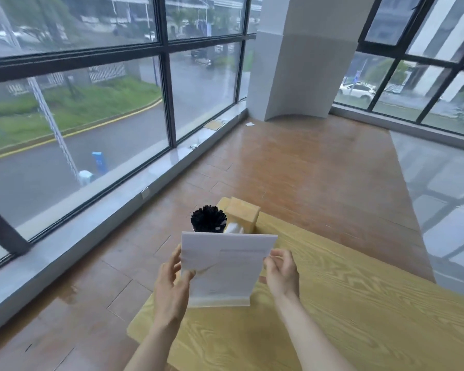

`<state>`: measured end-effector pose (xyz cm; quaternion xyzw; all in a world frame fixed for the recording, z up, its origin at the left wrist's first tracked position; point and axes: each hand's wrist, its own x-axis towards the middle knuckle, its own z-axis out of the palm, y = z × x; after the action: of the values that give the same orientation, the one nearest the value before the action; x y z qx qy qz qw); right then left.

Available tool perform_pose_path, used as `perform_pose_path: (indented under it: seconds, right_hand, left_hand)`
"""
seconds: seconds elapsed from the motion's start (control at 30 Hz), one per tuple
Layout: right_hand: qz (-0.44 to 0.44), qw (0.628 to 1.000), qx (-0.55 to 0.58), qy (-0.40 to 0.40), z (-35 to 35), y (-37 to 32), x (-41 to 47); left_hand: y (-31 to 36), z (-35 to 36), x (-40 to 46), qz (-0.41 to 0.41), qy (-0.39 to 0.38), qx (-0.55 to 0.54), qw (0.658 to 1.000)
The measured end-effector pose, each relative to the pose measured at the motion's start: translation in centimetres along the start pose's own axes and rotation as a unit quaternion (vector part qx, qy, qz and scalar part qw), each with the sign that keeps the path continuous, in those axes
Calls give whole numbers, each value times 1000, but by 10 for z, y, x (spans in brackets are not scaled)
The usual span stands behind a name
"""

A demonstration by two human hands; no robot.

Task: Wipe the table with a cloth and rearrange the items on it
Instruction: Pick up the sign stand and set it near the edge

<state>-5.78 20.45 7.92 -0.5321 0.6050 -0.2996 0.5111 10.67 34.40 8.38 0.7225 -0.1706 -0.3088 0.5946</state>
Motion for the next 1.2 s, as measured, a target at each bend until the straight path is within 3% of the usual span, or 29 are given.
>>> perform_pose_path:
  seconds: [0.37, 0.63, 1.2]
  right_hand:
    - [-9, 997, -17, -81, 73, -10, -31]
    - [-14, 995, -28, -98, 78, -11, -37]
    - [-51, 992, -67, -91, 56, 4, -36]
  left_hand:
    - [-14, -69, 21, -15, 65, -19, 998]
    - [-21, -71, 23, 0, 60, -33, 998]
    - [-45, -59, 13, 9, 98, 60, 993]
